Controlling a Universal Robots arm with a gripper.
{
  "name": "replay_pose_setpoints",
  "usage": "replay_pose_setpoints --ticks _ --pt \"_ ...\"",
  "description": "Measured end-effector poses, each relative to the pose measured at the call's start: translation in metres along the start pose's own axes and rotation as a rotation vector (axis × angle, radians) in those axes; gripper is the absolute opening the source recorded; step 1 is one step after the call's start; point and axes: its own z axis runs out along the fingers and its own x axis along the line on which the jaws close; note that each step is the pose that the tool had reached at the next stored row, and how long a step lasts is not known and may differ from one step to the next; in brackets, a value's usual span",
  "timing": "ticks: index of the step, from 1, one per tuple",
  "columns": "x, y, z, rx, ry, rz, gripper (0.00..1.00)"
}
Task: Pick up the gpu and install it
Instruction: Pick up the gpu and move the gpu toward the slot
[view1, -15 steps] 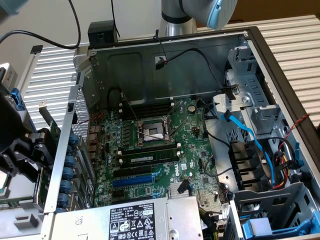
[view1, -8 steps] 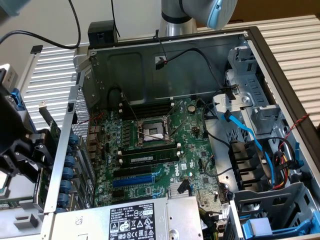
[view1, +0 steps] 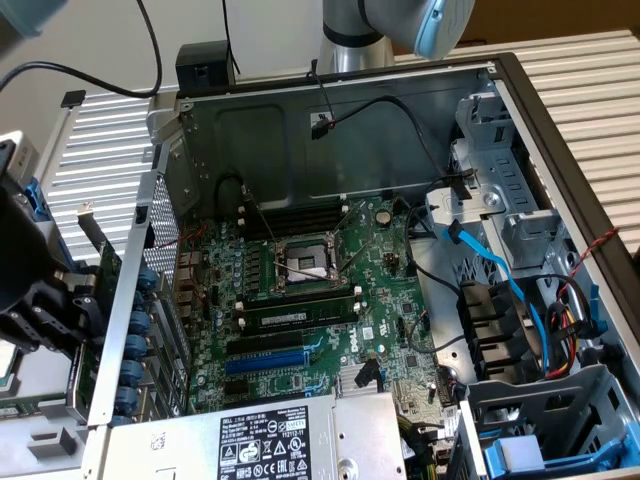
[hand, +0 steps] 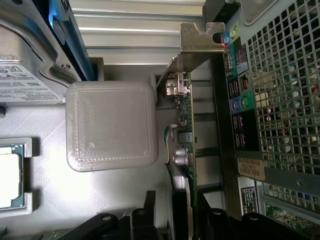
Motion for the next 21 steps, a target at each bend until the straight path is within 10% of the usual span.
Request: replay_pose_setpoints --ticks 13,21 --pt "-0.0012 -0.0004 0.0012 -0.0012 0.0003 0.000 0.29" --pt "-0.0029 -0.0008 -0.0071 -0.0260 0.0023 0.005 0.29"
